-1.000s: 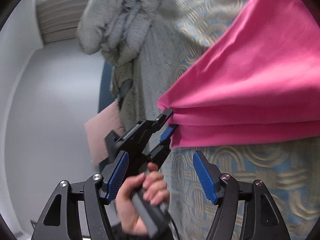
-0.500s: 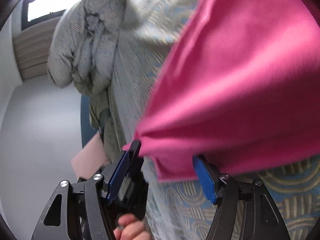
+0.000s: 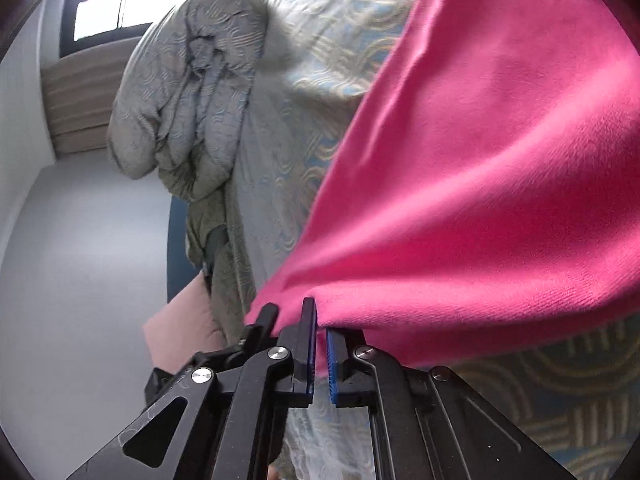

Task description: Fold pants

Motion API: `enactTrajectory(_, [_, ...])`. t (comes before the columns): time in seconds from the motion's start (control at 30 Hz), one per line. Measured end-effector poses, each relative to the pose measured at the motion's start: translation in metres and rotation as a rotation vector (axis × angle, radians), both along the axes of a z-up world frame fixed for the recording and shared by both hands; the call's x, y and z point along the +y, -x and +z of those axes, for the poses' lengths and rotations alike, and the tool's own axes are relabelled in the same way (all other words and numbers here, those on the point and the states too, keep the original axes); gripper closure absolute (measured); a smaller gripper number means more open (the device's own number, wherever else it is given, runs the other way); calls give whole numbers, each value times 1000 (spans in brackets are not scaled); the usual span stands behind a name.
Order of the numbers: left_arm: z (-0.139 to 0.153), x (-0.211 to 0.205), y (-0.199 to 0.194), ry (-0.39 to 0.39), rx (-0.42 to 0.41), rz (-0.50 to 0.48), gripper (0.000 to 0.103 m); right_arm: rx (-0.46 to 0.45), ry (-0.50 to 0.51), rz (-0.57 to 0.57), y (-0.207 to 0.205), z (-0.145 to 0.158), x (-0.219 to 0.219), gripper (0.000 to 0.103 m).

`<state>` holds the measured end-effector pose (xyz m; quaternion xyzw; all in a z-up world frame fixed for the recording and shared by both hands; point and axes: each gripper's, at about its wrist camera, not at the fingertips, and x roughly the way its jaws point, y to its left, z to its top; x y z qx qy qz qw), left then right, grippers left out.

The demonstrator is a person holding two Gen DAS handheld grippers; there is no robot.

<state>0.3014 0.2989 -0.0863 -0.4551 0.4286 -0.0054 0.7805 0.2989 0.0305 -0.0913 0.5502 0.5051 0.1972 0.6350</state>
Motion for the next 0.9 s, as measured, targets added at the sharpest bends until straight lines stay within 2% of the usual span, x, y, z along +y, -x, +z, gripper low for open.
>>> enactTrajectory(0.13, [-4,1,5,-34,22,-11,96,1,-9,24,9,0,4,99])
enactTrajectory(0.33, [-20,4,9,-66,79,-15,94,61,-21,35,23,-23,2,99])
enactTrajectory(0.43, [-18,14,16,-105,77,8,83,109,-14,95,21,-33,7,93])
enactTrajectory(0.47, [-16,20,18,-116,80,21,72,117,-21,99,21,-35,6,92])
enactTrajectory(0.5, [-11,28,23,-144,81,50,56,107,-30,111,21,-34,5,86])
enactTrajectory(0.53, [-7,34,26,-159,71,70,50,87,-24,137,22,-28,4,81])
enactTrajectory(0.57, [-2,41,30,-184,69,94,50,55,-17,161,24,-20,1,69])
enactTrajectory(0.6, [3,46,34,-208,68,110,50,29,-13,184,27,-13,-3,53])
enactTrajectory(0.63, [8,52,37,-223,60,120,50,4,-20,201,30,-6,-9,49])
enactTrajectory(0.7, [15,54,39,-234,47,116,51,-55,-40,228,35,10,-34,49])
enactTrajectory(0.77, [25,45,37,-251,14,82,51,-108,-17,222,37,25,-64,49])
enactTrajectory(0.83, [32,31,30,-259,-7,41,51,-183,71,178,36,44,-110,49])
enactTrajectory(0.9, [31,24,23,-253,-7,22,51,-206,171,140,35,54,-147,49])
